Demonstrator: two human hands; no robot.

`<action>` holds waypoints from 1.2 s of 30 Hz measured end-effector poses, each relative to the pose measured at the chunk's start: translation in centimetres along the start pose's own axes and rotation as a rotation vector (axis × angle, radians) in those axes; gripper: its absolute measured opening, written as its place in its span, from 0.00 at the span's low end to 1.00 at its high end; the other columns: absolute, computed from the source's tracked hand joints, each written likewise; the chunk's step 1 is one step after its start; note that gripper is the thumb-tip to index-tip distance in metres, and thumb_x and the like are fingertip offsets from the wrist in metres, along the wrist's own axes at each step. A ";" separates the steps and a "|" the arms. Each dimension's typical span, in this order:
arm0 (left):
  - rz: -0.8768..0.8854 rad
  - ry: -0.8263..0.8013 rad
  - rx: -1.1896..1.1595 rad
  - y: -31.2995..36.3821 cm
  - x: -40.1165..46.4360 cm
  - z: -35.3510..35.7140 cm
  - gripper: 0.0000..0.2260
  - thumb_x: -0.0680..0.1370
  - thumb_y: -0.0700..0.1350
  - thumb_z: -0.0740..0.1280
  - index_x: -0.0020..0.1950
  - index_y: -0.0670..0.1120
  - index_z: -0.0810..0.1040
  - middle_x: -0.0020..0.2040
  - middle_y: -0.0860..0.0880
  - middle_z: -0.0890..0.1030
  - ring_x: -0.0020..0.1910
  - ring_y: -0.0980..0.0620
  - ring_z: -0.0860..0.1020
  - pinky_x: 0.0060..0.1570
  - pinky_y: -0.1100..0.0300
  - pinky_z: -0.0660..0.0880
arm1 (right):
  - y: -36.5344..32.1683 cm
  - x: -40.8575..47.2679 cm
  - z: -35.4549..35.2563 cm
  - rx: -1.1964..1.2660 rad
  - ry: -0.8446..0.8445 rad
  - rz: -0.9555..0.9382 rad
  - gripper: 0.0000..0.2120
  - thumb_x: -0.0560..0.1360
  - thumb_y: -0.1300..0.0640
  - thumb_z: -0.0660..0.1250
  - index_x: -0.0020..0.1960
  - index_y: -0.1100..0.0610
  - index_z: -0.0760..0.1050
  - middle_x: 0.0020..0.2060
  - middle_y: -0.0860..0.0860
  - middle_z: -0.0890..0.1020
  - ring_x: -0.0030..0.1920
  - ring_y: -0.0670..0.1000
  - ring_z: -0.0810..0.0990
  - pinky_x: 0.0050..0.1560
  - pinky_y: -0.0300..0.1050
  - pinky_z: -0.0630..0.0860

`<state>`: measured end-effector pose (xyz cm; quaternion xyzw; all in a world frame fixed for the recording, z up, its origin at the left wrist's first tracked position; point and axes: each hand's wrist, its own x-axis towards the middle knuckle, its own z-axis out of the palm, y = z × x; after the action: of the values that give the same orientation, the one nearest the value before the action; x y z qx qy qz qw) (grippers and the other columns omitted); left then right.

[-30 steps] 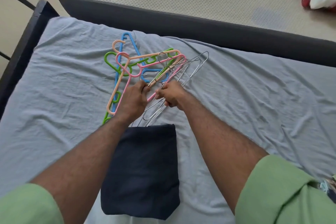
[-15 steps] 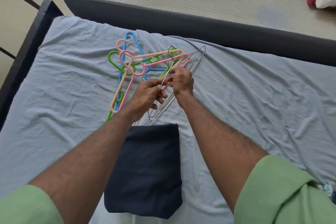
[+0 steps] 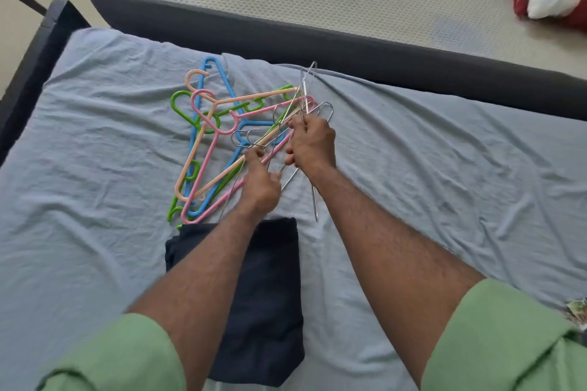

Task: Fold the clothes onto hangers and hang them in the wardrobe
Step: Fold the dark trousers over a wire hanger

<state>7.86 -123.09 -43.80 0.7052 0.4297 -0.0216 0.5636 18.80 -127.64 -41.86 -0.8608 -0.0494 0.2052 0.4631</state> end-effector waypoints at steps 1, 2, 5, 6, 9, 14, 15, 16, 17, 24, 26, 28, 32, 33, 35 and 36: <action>0.006 0.045 0.021 -0.3 0.0 0.1 0.14 0.84 0.39 0.61 0.69 0.47 0.66 0.50 0.51 0.74 0.46 0.53 0.76 0.38 0.67 0.71 | 0.2 0.3 -0.4 -0.052 0.053 -0.026 0.18 0.85 0.50 0.58 0.48 0.58 0.81 0.37 0.57 0.84 0.35 0.55 0.84 0.34 0.50 0.81; 0.027 0.071 0.065 -0.8 0.2 -0.1 0.11 0.85 0.40 0.60 0.66 0.46 0.72 0.50 0.50 0.76 0.48 0.50 0.77 0.40 0.64 0.70 | 0.2 0.6 -1.0 -0.088 0.096 -0.038 0.18 0.84 0.50 0.58 0.47 0.58 0.81 0.38 0.56 0.84 0.39 0.56 0.83 0.38 0.50 0.79; 0.052 0.077 0.167 -2.1 1.2 -2.2 0.10 0.85 0.42 0.60 0.55 0.44 0.81 0.46 0.45 0.80 0.44 0.46 0.76 0.39 0.57 0.69 | 0.5 1.5 -2.9 -0.102 0.184 -0.025 0.18 0.85 0.51 0.58 0.48 0.60 0.82 0.40 0.55 0.83 0.42 0.55 0.80 0.40 0.47 0.73; 0.041 0.064 0.203 -2.5 1.6 -3.3 0.11 0.85 0.43 0.60 0.55 0.44 0.82 0.46 0.44 0.80 0.44 0.46 0.76 0.41 0.56 0.69 | 0.4 1.8 -3.7 -0.094 0.215 -0.023 0.18 0.84 0.52 0.58 0.49 0.60 0.83 0.41 0.55 0.84 0.43 0.55 0.80 0.41 0.47 0.74; -0.027 0.056 0.262 -4.2 2.4 -6.6 0.09 0.85 0.40 0.59 0.55 0.43 0.80 0.44 0.42 0.78 0.40 0.46 0.75 0.34 0.62 0.71 | 0.5 3.0 -5.5 -0.088 0.294 -0.027 0.17 0.84 0.53 0.59 0.49 0.60 0.84 0.44 0.57 0.86 0.45 0.56 0.81 0.46 0.48 0.74; 0.015 0.211 0.403 -4.9 2.1 -8.7 0.12 0.79 0.40 0.69 0.63 0.41 0.78 0.48 0.44 0.80 0.48 0.42 0.79 0.53 0.55 0.74 | 1.8 1.5 -5.6 -0.105 0.263 -0.048 0.18 0.84 0.51 0.59 0.48 0.60 0.83 0.43 0.58 0.86 0.45 0.58 0.82 0.45 0.52 0.77; 0.067 0.268 0.402 -4.4 1.6 -8.5 0.13 0.78 0.41 0.70 0.62 0.40 0.79 0.49 0.43 0.80 0.50 0.42 0.79 0.55 0.53 0.74 | 2.2 0.3 -4.9 -0.093 0.252 -0.046 0.19 0.83 0.51 0.58 0.48 0.60 0.83 0.42 0.58 0.85 0.45 0.60 0.82 0.45 0.54 0.77; 0.110 0.323 0.369 -3.6 0.9 -8.1 0.12 0.77 0.42 0.71 0.60 0.40 0.80 0.48 0.43 0.81 0.49 0.43 0.79 0.53 0.54 0.74 | 2.6 -1.2 -4.1 -0.075 0.249 -0.053 0.19 0.82 0.51 0.57 0.47 0.60 0.83 0.41 0.59 0.85 0.44 0.61 0.82 0.45 0.55 0.77; 0.150 0.365 0.316 -2.8 0.2 -7.6 0.10 0.78 0.43 0.71 0.57 0.40 0.80 0.47 0.44 0.81 0.46 0.45 0.78 0.49 0.57 0.72 | 3.0 -2.6 -3.4 -0.058 0.260 -0.066 0.20 0.81 0.51 0.56 0.47 0.60 0.84 0.41 0.59 0.85 0.44 0.62 0.82 0.44 0.55 0.76; 0.268 0.231 0.278 -3.9 -6.4 -6.5 0.08 0.81 0.47 0.67 0.47 0.43 0.79 0.44 0.47 0.78 0.47 0.45 0.78 0.50 0.46 0.76 | 3.5 -14.6 1.5 0.034 0.217 -0.193 0.18 0.81 0.50 0.56 0.43 0.59 0.79 0.32 0.53 0.81 0.34 0.58 0.77 0.37 0.53 0.69; 0.004 0.346 0.389 -6.1 -8.2 -7.7 0.14 0.78 0.52 0.71 0.58 0.46 0.76 0.57 0.46 0.75 0.60 0.43 0.74 0.60 0.41 0.73 | 4.1 -17.5 2.0 0.035 0.164 -0.204 0.19 0.81 0.48 0.55 0.44 0.58 0.79 0.32 0.51 0.81 0.33 0.54 0.76 0.37 0.50 0.70; -0.268 0.428 0.381 -7.6 -10.2 -8.9 0.24 0.76 0.56 0.72 0.65 0.46 0.72 0.65 0.43 0.72 0.67 0.41 0.70 0.63 0.39 0.67 | 5.0 -19.8 2.0 0.030 0.127 -0.192 0.16 0.82 0.50 0.57 0.45 0.57 0.79 0.32 0.48 0.80 0.33 0.51 0.75 0.36 0.48 0.70; -0.531 0.337 0.229 -12.3 -13.7 -10.4 0.36 0.67 0.67 0.74 0.66 0.46 0.69 0.66 0.45 0.74 0.66 0.41 0.73 0.65 0.39 0.69 | 7.2 -22.6 1.6 0.033 0.036 -0.162 0.13 0.83 0.51 0.58 0.49 0.55 0.79 0.29 0.43 0.76 0.28 0.46 0.72 0.33 0.45 0.71; -0.547 0.294 0.148 -13.3 -14.4 -10.5 0.38 0.63 0.71 0.73 0.62 0.47 0.71 0.63 0.47 0.76 0.61 0.42 0.76 0.64 0.41 0.73 | 7.8 -23.1 1.5 0.033 0.004 -0.157 0.12 0.83 0.51 0.59 0.49 0.55 0.78 0.29 0.45 0.76 0.28 0.48 0.73 0.32 0.50 0.73; -0.537 0.250 0.071 -14.5 -15.4 -10.3 0.40 0.58 0.73 0.74 0.57 0.47 0.74 0.58 0.49 0.78 0.55 0.45 0.80 0.59 0.44 0.78 | 8.8 -24.0 1.5 0.039 -0.065 -0.140 0.10 0.84 0.51 0.59 0.49 0.53 0.77 0.28 0.45 0.75 0.28 0.51 0.74 0.33 0.55 0.75; -0.528 0.234 0.064 -14.8 -15.8 -10.2 0.41 0.57 0.73 0.75 0.58 0.47 0.75 0.59 0.49 0.77 0.55 0.46 0.80 0.59 0.45 0.78 | 9.1 -24.5 1.4 0.037 -0.098 -0.135 0.10 0.84 0.51 0.59 0.49 0.51 0.76 0.28 0.44 0.75 0.28 0.50 0.74 0.33 0.56 0.75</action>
<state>-16.01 -124.08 -43.46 0.5840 0.6598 -0.0997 0.4622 -5.04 -138.47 -42.49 -0.8359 -0.1259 0.2162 0.4886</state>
